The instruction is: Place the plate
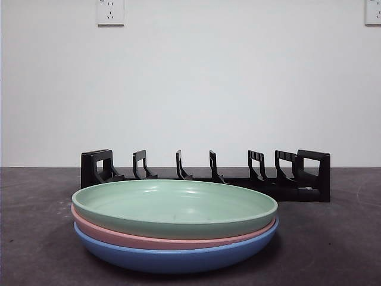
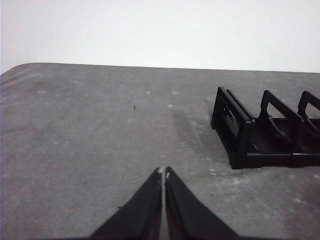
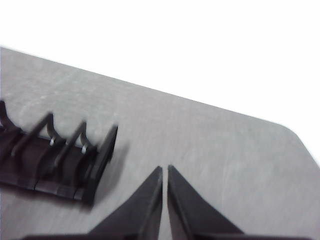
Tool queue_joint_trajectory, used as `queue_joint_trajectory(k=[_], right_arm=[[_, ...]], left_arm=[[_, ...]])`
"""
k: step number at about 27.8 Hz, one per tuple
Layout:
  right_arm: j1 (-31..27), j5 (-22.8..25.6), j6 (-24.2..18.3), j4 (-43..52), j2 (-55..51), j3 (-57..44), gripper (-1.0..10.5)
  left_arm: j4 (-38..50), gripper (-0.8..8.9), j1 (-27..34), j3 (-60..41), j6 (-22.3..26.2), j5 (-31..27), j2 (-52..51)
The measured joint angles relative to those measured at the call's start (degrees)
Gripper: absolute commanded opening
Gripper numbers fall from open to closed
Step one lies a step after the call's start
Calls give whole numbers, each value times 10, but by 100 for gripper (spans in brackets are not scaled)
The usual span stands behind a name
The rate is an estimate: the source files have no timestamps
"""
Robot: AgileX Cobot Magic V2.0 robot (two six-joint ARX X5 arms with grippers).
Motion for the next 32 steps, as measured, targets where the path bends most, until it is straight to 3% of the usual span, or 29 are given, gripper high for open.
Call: queue_joint_trajectory(k=[3,8,14,32], right_arm=[[-6,-1,26,-18,-154,-146,14],[-48,1,41,-48,-246,-172,14],[-86,-1,46,-68,-244,-172,14],[-86,-1,46,-60,-244,-172,14]], left_arm=[[0,7,0,0,0,0,0],[0,7,0,0,0,0,0],[0,7,0,0,0,0,0],[0,7,0,0,0,0,0]])
